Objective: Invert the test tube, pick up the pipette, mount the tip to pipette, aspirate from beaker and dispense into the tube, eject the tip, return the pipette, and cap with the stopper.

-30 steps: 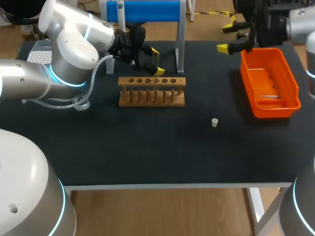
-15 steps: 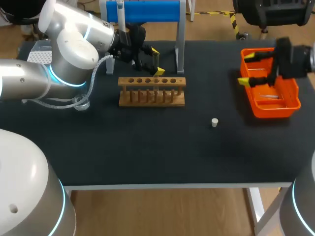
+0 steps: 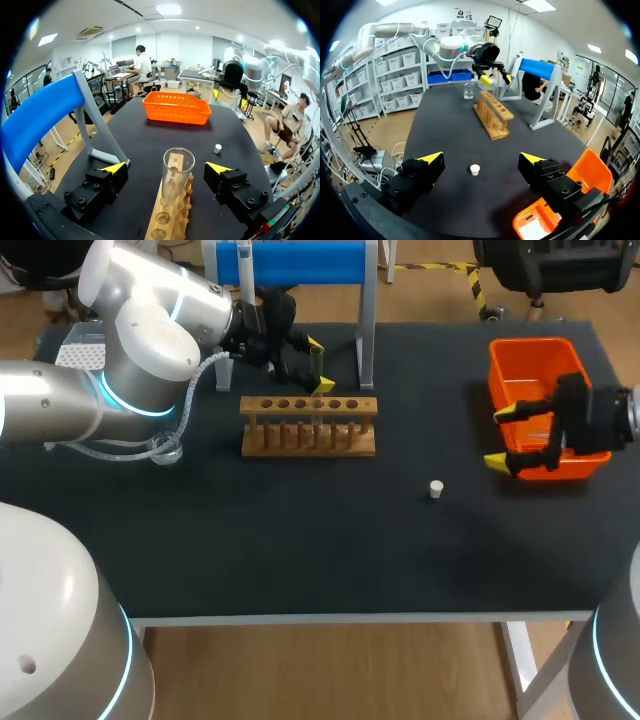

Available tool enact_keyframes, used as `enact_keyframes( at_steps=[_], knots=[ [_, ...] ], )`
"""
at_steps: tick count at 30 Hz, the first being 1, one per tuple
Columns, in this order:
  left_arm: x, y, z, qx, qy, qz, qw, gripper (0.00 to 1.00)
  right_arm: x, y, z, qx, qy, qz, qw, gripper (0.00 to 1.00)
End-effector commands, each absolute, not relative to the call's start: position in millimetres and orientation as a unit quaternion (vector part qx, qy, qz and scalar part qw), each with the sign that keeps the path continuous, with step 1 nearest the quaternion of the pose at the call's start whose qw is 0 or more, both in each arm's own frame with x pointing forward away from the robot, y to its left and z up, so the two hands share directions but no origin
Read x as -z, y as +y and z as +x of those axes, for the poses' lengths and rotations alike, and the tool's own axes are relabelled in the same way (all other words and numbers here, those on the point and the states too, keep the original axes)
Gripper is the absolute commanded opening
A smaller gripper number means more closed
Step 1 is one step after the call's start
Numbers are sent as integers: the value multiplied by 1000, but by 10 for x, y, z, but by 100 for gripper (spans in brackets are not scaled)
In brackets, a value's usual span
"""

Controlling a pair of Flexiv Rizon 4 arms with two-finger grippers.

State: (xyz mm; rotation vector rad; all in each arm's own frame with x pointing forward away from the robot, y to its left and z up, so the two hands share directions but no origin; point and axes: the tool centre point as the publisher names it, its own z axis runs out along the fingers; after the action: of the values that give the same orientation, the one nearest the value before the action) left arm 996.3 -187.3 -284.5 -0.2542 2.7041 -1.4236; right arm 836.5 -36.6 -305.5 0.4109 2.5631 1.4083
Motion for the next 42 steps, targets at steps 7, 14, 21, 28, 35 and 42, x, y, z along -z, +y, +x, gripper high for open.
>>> enact_keyframes(
  at_steps=[7,14,21,28,35,42],
  knots=[
    [2842,-1875,9968,463,882,-83,37,100,3340,-175,8324,-472,866,143,89,100],
    [2842,-1875,9968,463,882,-83,37,100,3340,-175,8324,-472,866,143,89,100],
    [2842,-1875,9968,463,882,-83,37,100,3340,-175,8324,-472,866,143,89,100],
    [2842,-1875,9968,463,882,-83,37,100,3401,-132,8345,-468,868,141,84,100],
    [2842,-1875,9968,463,882,-83,37,100,3513,-59,8359,-468,870,137,77,100],
    [2842,-1875,9968,463,882,-83,37,100,3629,2,8354,-469,868,144,78,100]
  ],
)
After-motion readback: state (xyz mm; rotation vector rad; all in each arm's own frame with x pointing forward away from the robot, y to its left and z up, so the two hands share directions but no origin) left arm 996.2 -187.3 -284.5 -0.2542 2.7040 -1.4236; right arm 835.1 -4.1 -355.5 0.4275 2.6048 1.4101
